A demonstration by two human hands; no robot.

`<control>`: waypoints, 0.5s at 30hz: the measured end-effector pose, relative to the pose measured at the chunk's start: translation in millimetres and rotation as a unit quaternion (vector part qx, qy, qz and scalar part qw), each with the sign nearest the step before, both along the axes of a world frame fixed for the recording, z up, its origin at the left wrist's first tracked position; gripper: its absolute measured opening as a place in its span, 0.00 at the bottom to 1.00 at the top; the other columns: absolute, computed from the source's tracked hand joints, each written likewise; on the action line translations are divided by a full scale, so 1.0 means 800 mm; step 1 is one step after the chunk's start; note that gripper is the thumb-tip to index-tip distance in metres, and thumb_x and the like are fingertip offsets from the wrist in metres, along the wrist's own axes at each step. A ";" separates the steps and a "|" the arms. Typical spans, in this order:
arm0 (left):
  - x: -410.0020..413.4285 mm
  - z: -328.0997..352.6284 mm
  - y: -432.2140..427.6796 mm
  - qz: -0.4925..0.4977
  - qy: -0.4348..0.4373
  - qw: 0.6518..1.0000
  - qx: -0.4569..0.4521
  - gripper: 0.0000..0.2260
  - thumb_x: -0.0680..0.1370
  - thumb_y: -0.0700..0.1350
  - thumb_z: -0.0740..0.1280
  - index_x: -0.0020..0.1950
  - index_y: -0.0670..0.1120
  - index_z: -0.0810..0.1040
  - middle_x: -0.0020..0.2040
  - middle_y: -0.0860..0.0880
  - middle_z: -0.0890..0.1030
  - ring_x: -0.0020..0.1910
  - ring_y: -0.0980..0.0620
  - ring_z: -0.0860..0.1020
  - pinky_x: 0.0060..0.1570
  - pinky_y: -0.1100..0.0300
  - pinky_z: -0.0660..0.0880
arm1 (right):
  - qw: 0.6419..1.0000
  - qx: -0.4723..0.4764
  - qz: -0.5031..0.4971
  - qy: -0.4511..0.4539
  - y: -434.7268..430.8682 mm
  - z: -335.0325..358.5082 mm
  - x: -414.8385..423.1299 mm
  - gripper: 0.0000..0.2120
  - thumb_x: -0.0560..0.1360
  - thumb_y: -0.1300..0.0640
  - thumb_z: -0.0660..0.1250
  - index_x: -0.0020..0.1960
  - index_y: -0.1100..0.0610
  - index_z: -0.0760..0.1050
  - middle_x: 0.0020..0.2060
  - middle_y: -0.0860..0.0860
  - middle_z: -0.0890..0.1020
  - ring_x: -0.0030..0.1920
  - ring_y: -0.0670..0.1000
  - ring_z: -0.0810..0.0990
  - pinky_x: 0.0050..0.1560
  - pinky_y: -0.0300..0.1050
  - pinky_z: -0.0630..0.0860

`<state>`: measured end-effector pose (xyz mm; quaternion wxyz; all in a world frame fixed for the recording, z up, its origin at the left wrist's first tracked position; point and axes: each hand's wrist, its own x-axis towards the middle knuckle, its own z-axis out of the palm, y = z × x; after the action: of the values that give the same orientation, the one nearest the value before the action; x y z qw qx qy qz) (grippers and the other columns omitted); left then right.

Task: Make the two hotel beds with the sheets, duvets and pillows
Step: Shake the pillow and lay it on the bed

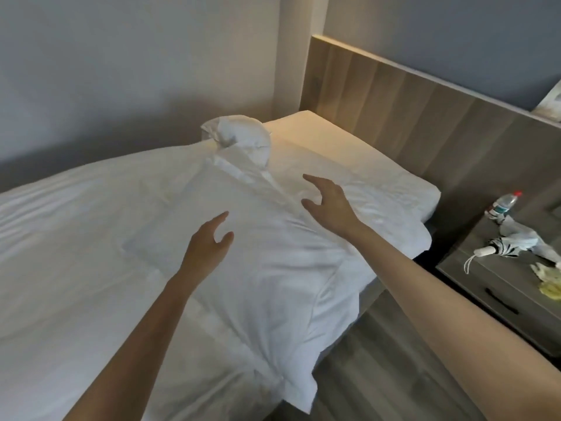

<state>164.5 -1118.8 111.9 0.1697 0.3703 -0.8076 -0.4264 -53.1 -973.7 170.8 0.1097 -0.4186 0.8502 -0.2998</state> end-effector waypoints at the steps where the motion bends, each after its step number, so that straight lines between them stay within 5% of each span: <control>1: -0.006 0.003 0.006 -0.028 -0.019 0.999 -0.025 0.21 0.80 0.45 0.63 0.74 0.51 0.67 0.72 0.50 0.69 0.70 0.49 0.68 0.68 0.57 0.63 | 1.000 0.011 0.009 0.023 0.013 -0.003 0.001 0.26 0.79 0.53 0.65 0.75 0.50 0.63 0.73 0.51 0.67 0.73 0.56 0.62 0.70 0.52 0.62; 8: -0.092 0.038 0.099 -0.194 -0.041 0.951 -0.237 0.21 0.80 0.46 0.64 0.73 0.49 0.69 0.70 0.49 0.73 0.68 0.48 0.71 0.65 0.56 0.65 | 0.992 -0.003 -0.040 0.123 0.163 -0.011 -0.005 0.24 0.78 0.54 0.67 0.73 0.50 0.68 0.72 0.51 0.69 0.72 0.55 0.65 0.69 0.59 0.65; 15: -0.204 0.062 0.275 -0.343 0.020 0.870 -0.354 0.19 0.77 0.47 0.66 0.67 0.45 0.75 0.66 0.44 0.76 0.67 0.39 0.72 0.63 0.42 0.70 | 0.966 0.043 -0.189 0.170 0.365 -0.010 -0.013 0.24 0.77 0.56 0.66 0.72 0.51 0.69 0.71 0.51 0.70 0.70 0.55 0.67 0.68 0.56 0.66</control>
<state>1.3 -899.1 161.6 0.1486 -0.0234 -0.9771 -0.1504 -63.2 -681.6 162.7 -0.0771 -0.2896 0.9322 -0.2030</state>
